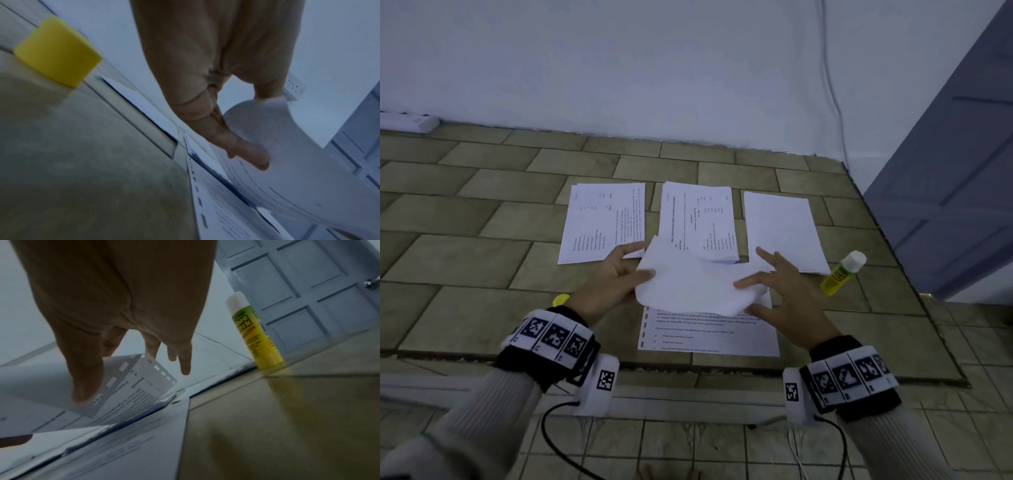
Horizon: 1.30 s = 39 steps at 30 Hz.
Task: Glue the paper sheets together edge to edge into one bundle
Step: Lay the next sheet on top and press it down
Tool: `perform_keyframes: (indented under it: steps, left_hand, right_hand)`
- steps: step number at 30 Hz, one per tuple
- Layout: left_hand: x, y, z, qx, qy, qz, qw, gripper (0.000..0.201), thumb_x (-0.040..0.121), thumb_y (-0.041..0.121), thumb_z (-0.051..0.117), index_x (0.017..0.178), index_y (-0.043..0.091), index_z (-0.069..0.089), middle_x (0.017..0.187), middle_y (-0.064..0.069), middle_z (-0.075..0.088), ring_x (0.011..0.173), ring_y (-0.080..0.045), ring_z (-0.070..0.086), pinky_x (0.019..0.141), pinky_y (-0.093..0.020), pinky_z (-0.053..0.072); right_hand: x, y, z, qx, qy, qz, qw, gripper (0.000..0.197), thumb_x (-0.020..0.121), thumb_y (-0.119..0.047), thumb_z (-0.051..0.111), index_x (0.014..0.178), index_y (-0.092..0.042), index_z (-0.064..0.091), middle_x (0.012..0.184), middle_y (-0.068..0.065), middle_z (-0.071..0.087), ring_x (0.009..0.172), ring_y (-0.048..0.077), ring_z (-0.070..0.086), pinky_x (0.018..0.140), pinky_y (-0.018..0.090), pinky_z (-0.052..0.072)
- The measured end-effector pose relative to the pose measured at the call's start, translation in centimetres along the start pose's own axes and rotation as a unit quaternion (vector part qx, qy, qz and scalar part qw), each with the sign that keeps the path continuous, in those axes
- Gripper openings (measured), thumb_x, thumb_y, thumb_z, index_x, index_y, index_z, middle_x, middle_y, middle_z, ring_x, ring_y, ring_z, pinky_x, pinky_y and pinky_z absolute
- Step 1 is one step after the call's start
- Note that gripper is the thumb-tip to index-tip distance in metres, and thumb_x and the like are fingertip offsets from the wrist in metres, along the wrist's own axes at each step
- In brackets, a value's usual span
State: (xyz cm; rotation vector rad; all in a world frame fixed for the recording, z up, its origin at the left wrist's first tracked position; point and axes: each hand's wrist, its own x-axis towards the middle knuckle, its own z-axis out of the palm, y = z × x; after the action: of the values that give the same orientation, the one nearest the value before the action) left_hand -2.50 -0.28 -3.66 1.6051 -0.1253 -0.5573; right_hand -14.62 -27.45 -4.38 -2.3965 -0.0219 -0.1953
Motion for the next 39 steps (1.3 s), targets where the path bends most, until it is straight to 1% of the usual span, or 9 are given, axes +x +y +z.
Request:
perform_keyframes:
  steps: [4, 7, 10, 13, 17, 25, 28, 33, 39]
  left_hand:
    - [-0.4, -0.3, -0.2, 0.042, -0.039, 0.036, 0.998, 0.043, 0.091, -0.012, 0.053, 0.119, 0.02, 0.047, 0.091, -0.002, 0.076, 0.084, -0.016, 0.072, 0.066, -0.029, 0.059]
    - [-0.6, -0.5, 0.0, 0.034, -0.058, 0.062, 0.996, 0.033, 0.092, -0.013, 0.049, 0.113, 0.011, 0.053, 0.096, 0.0, 0.075, 0.089, -0.014, 0.071, 0.069, -0.025, 0.058]
    - [-0.7, -0.9, 0.3, 0.05, -0.065, 0.062, 0.995, 0.029, 0.094, -0.011, 0.048, 0.111, 0.01, 0.058, 0.097, 0.007, 0.075, 0.09, -0.008, 0.069, 0.071, -0.021, 0.056]
    - [-0.8, -1.2, 0.4, 0.068, -0.056, 0.056, 0.995, 0.029, 0.095, -0.009, 0.048, 0.113, 0.01, 0.06, 0.101, 0.005, 0.072, 0.089, -0.003, 0.068, 0.072, -0.018, 0.055]
    - [-0.7, -1.9, -0.1, 0.078, -0.067, 0.041, 0.994, 0.032, 0.095, -0.005, 0.05, 0.114, 0.019, 0.062, 0.111, 0.007, 0.071, 0.102, -0.008, 0.067, 0.083, -0.022, 0.055]
    - [-0.8, -2.5, 0.0, 0.182, -0.059, 0.037, 0.981, 0.025, 0.093, 0.009, 0.061, 0.105, 0.029, 0.067, 0.108, 0.003, 0.069, 0.096, -0.009, 0.066, 0.082, -0.025, 0.056]
    - [-1.0, -2.6, 0.0, 0.276, -0.04, 0.064, 0.958, 0.026, 0.09, 0.013, 0.067, 0.096, 0.038, 0.067, 0.091, -0.001, 0.068, 0.085, -0.012, 0.063, 0.077, -0.023, 0.054]
    - [-1.4, -2.3, 0.6, 0.362, -0.023, 0.109, 0.926, 0.021, 0.086, 0.01, 0.072, 0.093, 0.03, 0.068, 0.06, 0.009, 0.044, 0.053, -0.002, 0.045, 0.052, -0.01, 0.036]
    - [-1.5, -2.3, 0.8, 0.398, -0.027, 0.107, 0.911, 0.02, 0.085, 0.013, 0.073, 0.094, 0.03, 0.067, 0.063, 0.008, 0.045, 0.056, -0.006, 0.043, 0.054, -0.011, 0.037]
  right_hand:
    - [-0.3, 0.2, -0.4, 0.044, -0.021, 0.046, 0.998, 0.048, 0.075, -0.011, 0.078, 0.11, -0.039, 0.06, 0.157, -0.002, 0.02, 0.144, 0.011, 0.016, 0.115, 0.035, 0.022]
    - [-0.2, 0.0, -1.1, 0.157, -0.056, 0.099, 0.981, 0.056, 0.077, -0.002, 0.075, 0.118, -0.037, 0.057, 0.152, -0.01, 0.025, 0.136, 0.015, 0.035, 0.106, 0.031, 0.042]
    - [0.0, 0.0, -1.7, 0.213, -0.06, 0.108, 0.969, 0.055, 0.078, 0.005, 0.071, 0.118, -0.029, 0.056, 0.136, 0.001, 0.047, 0.103, 0.018, 0.06, 0.083, 0.023, 0.054]
    - [0.1, 0.4, -2.0, 0.213, -0.065, 0.143, 0.964, 0.05, 0.078, 0.002, 0.072, 0.114, -0.03, 0.057, 0.125, 0.001, 0.055, 0.087, 0.015, 0.063, 0.083, 0.031, 0.056]
    - [0.1, 1.1, -2.0, 0.22, -0.055, 0.191, 0.955, 0.036, 0.084, -0.006, 0.069, 0.109, -0.029, 0.06, 0.119, 0.001, 0.06, 0.096, 0.025, 0.065, 0.09, 0.038, 0.055]
    - [-0.5, 0.5, -1.0, 0.044, -0.015, 0.167, 0.985, 0.03, 0.082, -0.006, 0.07, 0.108, -0.02, 0.062, 0.09, -0.009, 0.059, 0.071, 0.002, 0.056, 0.064, 0.008, 0.045]
    - [-0.8, 0.3, -0.2, -0.003, -0.018, 0.17, 0.985, 0.035, 0.083, -0.005, 0.069, 0.116, -0.014, 0.062, 0.099, -0.002, 0.06, 0.077, 0.007, 0.059, 0.066, 0.009, 0.046]
    - [-1.2, 0.6, 0.8, -0.047, -0.036, 0.179, 0.982, 0.037, 0.083, -0.005, 0.068, 0.12, -0.011, 0.06, 0.12, 0.007, 0.056, 0.098, 0.02, 0.059, 0.091, 0.034, 0.051]
    - [-1.2, 0.9, 1.2, -0.072, -0.036, 0.177, 0.981, 0.037, 0.082, -0.006, 0.07, 0.118, -0.013, 0.062, 0.113, 0.005, 0.054, 0.086, 0.013, 0.053, 0.08, 0.02, 0.046]
